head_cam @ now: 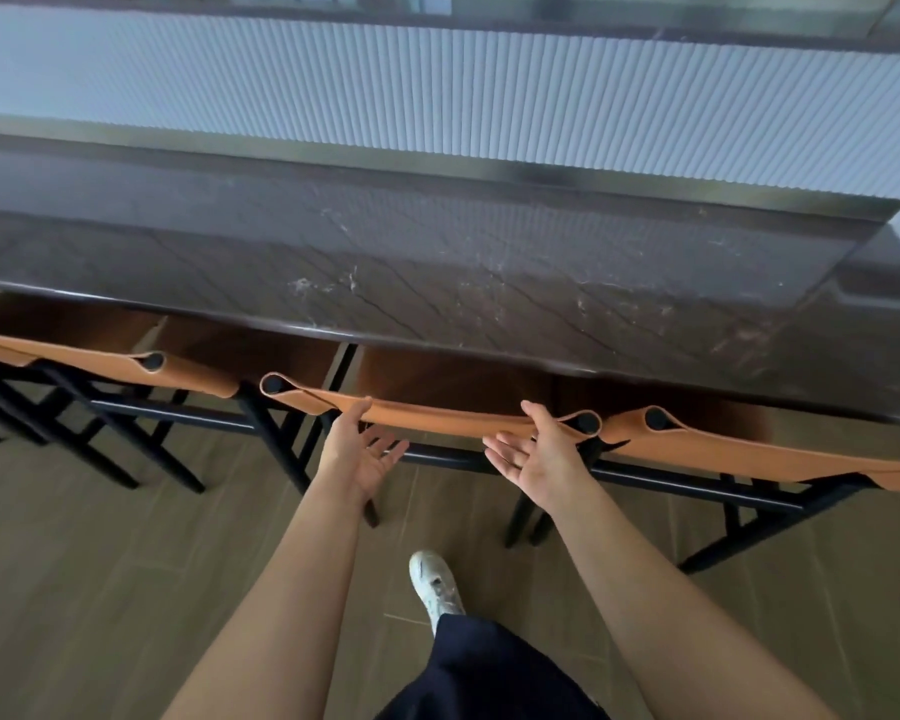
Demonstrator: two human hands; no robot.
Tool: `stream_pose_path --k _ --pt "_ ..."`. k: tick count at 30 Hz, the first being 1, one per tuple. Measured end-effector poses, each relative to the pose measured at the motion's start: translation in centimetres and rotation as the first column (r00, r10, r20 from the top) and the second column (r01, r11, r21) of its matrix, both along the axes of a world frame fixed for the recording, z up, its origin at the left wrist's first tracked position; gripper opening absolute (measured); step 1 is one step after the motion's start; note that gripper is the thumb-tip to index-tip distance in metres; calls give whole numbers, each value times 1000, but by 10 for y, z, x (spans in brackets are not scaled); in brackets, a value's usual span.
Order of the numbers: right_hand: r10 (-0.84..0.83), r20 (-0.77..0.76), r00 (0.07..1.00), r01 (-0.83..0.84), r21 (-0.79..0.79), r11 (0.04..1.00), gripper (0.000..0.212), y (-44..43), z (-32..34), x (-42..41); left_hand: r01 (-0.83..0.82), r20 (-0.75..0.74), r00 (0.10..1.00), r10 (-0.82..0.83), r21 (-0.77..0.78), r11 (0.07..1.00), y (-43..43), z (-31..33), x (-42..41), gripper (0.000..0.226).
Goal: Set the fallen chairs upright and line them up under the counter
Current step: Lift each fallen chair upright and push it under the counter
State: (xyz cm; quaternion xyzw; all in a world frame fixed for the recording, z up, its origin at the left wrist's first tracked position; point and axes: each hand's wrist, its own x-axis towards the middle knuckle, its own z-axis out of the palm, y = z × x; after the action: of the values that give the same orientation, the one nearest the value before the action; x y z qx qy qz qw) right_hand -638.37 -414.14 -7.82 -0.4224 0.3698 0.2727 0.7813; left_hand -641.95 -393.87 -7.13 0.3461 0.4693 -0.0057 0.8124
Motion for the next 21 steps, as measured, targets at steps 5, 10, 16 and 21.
stream_pose_path --k 5,10,16,21 --pt "-68 -91 994 64 -44 997 17 13 -13 27 22 -83 996 -19 40 999 29 -9 30 30" --pt "-111 -127 986 104 -64 993 14 21 -30 39 42 -211 977 -30 53 998 51 -25 57 35" --pt "-212 -158 964 215 3 977 5 24 -37 53 -64 -327 939 107 140 988 68 -40 81 29" --pt "-239 -155 959 244 13 970 17 27 -35 55 -77 -301 945 126 168 983 66 -37 69 38"
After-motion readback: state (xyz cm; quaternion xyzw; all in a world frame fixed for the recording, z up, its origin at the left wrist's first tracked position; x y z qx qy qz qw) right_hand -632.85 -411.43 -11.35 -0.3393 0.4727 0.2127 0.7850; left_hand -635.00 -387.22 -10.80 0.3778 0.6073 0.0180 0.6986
